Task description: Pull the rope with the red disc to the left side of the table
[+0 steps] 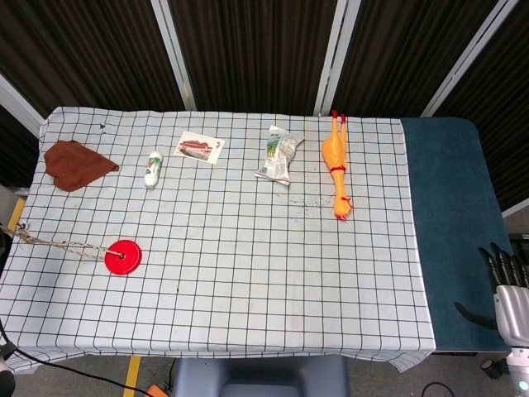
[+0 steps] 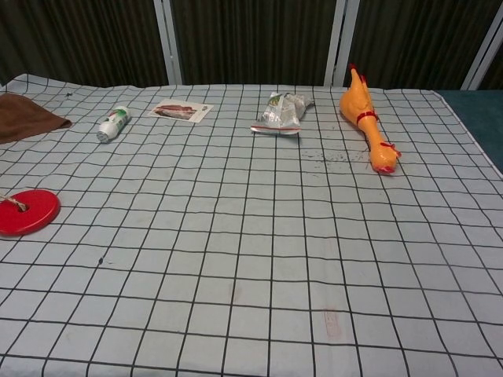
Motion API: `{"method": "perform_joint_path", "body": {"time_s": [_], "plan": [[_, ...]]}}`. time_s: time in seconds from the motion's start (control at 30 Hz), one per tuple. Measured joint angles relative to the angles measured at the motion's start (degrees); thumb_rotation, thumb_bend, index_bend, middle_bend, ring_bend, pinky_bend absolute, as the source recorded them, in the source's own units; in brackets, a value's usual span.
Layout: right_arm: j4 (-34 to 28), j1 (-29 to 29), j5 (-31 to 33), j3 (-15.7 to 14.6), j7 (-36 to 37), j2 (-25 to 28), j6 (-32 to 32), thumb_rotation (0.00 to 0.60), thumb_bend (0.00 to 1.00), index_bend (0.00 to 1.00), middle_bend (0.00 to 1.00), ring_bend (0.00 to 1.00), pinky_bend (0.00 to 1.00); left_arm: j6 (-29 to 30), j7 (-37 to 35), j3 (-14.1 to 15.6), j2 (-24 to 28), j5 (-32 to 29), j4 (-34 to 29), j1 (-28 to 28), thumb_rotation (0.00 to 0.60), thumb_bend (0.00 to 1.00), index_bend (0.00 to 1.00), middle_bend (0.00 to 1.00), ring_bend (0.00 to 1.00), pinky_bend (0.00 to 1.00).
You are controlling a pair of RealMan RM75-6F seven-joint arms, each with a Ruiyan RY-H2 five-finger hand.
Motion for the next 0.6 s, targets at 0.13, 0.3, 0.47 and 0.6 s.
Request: {"method": "perform_joint_path", "body": {"time_s": [0.13, 0.3, 0.47, 0.6], "plan": [[0.3, 0.1, 0.1, 0.0, 0.1, -0.2, -0.3, 0.600, 0.25, 0.00, 0.00, 0.00, 0.00, -1.1, -4.0, 1.7, -1.0, 5.8, -2.9, -0.8, 0.600, 0.79, 0.84, 0.24, 0.03, 0.15], [0.3, 0.2, 0.1, 0.0, 0.2, -0.3, -0.4, 0.600, 0.25, 0.00, 0.00, 0.00, 0.00, -7.6, -5.8, 4.4, -1.4, 10.0, -5.5, -2.8, 0.600, 0.37, 0.00, 0.01, 0.00, 0.03], [0.4, 0.2, 0.5, 0.2, 0.6, 0.0, -0.4, 0.600, 0.25, 0.00, 0.00, 0.00, 0.00, -16.5, -6.3, 5.7, 0.2, 7.9, -9.0, -4.3, 0.600, 0.28, 0.00, 0.00, 0.00, 0.00], [0.2, 0.2, 0.3, 0.3, 0.7, 0.1, -0.3, 0.600, 0.25, 0.00, 0.00, 0.00, 0.00, -15.8, -9.2, 6.1, 1.7, 7.8, -9.8, -4.4, 0.600, 0.27, 0.00, 0.00, 0.00, 0.00]]}}
